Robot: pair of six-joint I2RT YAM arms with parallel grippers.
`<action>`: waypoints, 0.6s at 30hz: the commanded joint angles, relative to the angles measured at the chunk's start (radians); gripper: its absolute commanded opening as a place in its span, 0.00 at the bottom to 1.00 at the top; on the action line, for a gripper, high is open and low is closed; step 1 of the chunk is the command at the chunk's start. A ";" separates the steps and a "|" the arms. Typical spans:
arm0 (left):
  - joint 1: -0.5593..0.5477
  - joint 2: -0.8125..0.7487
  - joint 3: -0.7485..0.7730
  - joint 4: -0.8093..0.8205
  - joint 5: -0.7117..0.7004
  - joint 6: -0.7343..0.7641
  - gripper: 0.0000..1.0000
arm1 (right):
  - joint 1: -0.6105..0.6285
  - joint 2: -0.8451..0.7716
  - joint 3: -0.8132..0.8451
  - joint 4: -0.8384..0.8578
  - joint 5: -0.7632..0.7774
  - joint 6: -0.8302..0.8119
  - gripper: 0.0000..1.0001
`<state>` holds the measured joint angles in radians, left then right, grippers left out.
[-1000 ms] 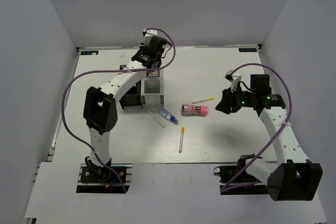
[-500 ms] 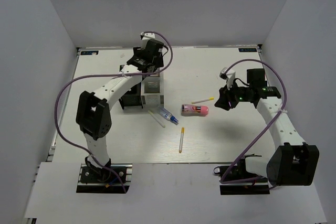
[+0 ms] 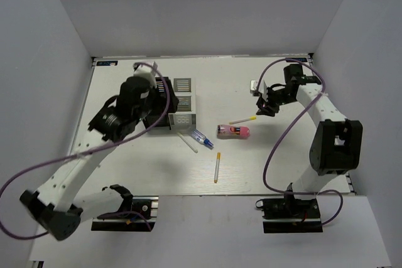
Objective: Sort the stationery into containers
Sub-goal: Pick up the pen from the center of the board.
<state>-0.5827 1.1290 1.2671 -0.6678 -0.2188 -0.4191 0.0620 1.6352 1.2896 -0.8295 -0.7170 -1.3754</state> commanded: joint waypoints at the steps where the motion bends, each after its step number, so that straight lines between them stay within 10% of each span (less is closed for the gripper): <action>1: 0.000 -0.137 -0.118 -0.098 0.117 -0.070 0.99 | 0.013 0.098 0.101 -0.124 -0.010 -0.192 0.50; 18: 0.000 -0.319 -0.371 -0.157 0.171 -0.213 0.99 | 0.176 0.253 0.126 -0.072 0.191 -0.243 0.51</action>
<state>-0.5827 0.8375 0.8948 -0.8097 -0.0620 -0.6132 0.2241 1.8542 1.3849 -0.9104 -0.5701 -1.6260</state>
